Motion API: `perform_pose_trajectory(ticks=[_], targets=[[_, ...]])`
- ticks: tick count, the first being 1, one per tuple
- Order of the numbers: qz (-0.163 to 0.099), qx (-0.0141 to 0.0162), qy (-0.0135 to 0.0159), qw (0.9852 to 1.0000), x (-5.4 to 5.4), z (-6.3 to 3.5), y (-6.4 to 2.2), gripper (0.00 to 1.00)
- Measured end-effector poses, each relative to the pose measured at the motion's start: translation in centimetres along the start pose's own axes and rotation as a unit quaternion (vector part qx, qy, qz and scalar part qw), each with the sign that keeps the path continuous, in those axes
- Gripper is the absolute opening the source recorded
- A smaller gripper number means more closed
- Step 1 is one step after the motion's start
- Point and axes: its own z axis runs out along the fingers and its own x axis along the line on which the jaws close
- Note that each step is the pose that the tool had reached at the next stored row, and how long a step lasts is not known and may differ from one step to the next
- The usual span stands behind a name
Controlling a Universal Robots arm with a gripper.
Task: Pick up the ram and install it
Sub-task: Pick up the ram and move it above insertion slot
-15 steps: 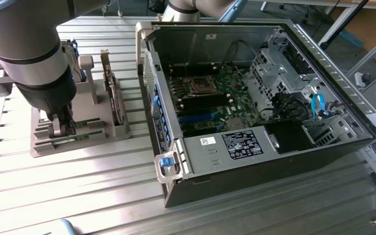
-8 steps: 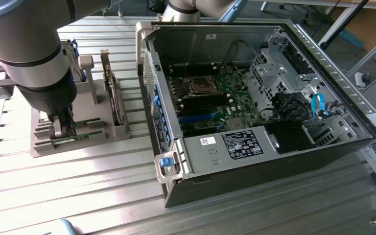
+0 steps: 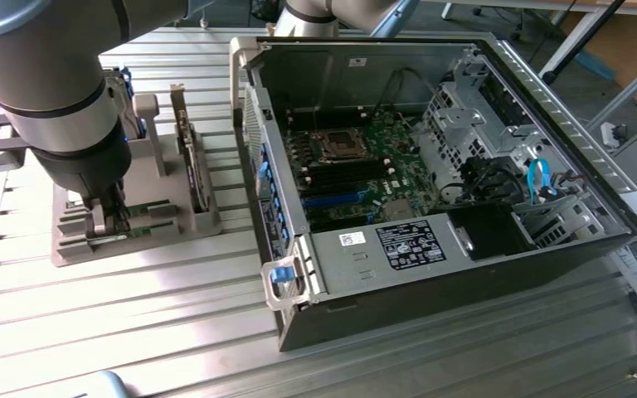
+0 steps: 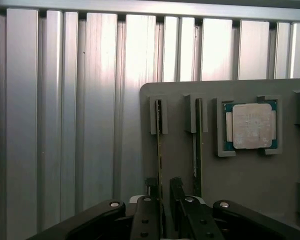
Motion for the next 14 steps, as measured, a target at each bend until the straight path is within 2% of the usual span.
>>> perform_pose_trajectory(ticks=[14], targets=[[-0.016, -0.0002, -0.0001, 0.9999, 0.0, 0.1, -0.01, 0.24]])
